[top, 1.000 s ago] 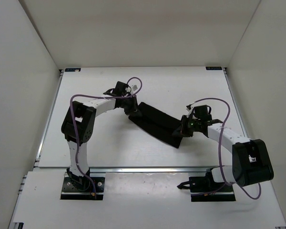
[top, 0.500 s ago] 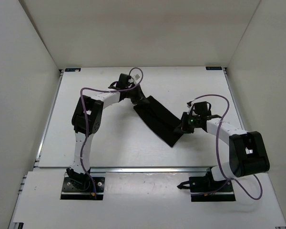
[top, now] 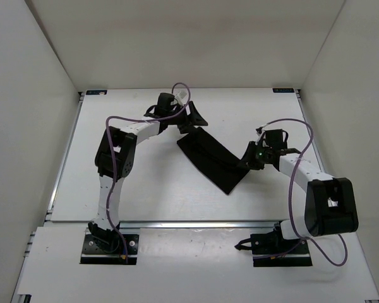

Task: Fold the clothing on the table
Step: Fold the skirt

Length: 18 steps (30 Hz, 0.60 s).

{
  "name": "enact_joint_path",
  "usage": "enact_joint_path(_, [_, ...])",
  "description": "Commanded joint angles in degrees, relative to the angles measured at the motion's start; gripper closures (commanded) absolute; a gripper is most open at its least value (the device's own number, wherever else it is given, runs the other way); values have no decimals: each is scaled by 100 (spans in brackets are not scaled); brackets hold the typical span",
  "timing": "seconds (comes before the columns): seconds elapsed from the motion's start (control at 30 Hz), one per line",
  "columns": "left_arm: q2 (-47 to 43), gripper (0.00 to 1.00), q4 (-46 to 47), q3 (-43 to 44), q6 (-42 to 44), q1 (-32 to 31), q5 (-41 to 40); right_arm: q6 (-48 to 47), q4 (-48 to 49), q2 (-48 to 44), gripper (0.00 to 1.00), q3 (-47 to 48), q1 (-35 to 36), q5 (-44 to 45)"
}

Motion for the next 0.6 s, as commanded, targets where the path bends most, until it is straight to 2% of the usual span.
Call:
enact_joint_path(0.0, [-1084, 14, -758, -547, 851, 243, -756, -384, -44, -307, 85, 357, 61, 490])
enact_joint_path(0.13, [-1552, 17, -996, -1154, 1038, 279, -1171, -525, -10, -369, 86, 375, -25, 924])
enact_joint_path(0.3, [-1474, 26, -277, -1674, 521, 86, -970, -472, 52, -150, 93, 489, -325, 748])
enact_joint_path(0.4, [-1254, 29, 74, -1665, 213, -46, -882, -630, 8, -176, 90, 621, -185, 748])
enact_joint_path(0.57, [-991, 30, 68, -1569, 36, -152, -1039, -894, -229, -70, 73, 1016, 114, 1046])
